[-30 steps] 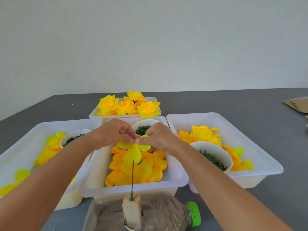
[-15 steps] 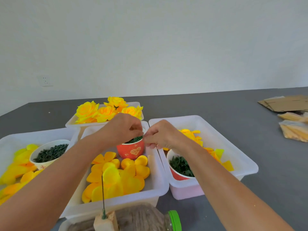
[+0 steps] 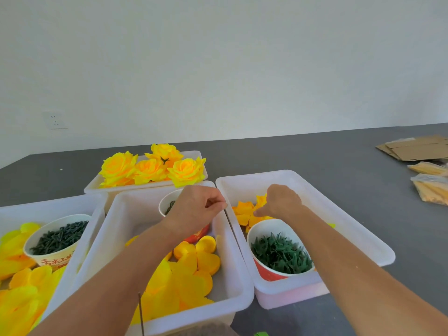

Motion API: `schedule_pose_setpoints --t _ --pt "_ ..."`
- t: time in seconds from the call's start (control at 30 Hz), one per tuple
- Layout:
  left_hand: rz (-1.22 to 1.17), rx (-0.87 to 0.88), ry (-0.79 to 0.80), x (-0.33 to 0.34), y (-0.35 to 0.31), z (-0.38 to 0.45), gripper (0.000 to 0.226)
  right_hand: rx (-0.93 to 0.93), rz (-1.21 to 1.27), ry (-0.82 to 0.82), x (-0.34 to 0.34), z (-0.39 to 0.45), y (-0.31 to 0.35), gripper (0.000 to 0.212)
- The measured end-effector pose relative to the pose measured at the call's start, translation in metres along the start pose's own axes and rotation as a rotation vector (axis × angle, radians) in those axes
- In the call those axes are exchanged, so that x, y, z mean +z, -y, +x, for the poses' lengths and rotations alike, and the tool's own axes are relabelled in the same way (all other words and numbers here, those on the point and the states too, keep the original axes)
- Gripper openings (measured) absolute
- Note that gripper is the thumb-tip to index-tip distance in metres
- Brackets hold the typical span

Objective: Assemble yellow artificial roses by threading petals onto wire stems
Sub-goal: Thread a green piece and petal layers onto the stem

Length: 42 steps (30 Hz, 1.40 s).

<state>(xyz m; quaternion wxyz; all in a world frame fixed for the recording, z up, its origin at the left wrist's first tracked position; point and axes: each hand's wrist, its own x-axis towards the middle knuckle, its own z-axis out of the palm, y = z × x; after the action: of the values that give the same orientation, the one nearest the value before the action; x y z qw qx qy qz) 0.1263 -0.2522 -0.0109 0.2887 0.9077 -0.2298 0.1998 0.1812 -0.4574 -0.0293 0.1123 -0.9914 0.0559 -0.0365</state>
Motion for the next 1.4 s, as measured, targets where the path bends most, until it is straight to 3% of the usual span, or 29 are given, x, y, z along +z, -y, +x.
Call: schedule_pose_setpoints --t 0.17,0.27,0.43,0.6,0.9,1.07,1.2,1.3,1.4 --pt "0.017 -0.012 0.036 0.009 -0.003 -0.007 0.010 -0.095 -0.155 -0.085 0.005 -0.002 0.008 0.013" --pt "0.034 -0.020 0.041 0.011 -0.005 -0.006 0.011 -0.091 -0.177 -0.030 0.003 -0.004 0.006 0.030" --pt "0.055 0.019 0.044 0.009 -0.014 0.003 0.013 -0.139 -0.192 -0.102 0.001 -0.004 0.004 0.030" --pt "0.079 0.019 0.041 0.015 -0.016 0.000 0.014 -0.072 -0.109 -0.004 -0.003 -0.008 -0.006 0.042" --pt "0.106 0.032 -0.030 0.014 -0.008 -0.011 0.014 -0.112 -0.158 -0.108 0.003 0.000 -0.007 0.031" --pt "0.111 0.033 -0.046 0.014 -0.008 -0.011 0.015 -0.057 -0.008 -0.101 0.004 0.010 -0.019 0.022" --pt "0.122 0.036 -0.010 0.014 -0.011 -0.011 0.016 -0.056 -0.019 -0.045 0.006 0.007 -0.009 0.050" --pt "0.131 0.045 -0.011 0.013 -0.011 -0.012 0.016 -0.077 -0.156 -0.041 0.010 0.006 0.004 0.031" --pt "0.145 0.039 -0.041 0.011 -0.009 -0.013 0.017 -0.112 -0.147 -0.067 0.002 0.009 0.006 0.031"
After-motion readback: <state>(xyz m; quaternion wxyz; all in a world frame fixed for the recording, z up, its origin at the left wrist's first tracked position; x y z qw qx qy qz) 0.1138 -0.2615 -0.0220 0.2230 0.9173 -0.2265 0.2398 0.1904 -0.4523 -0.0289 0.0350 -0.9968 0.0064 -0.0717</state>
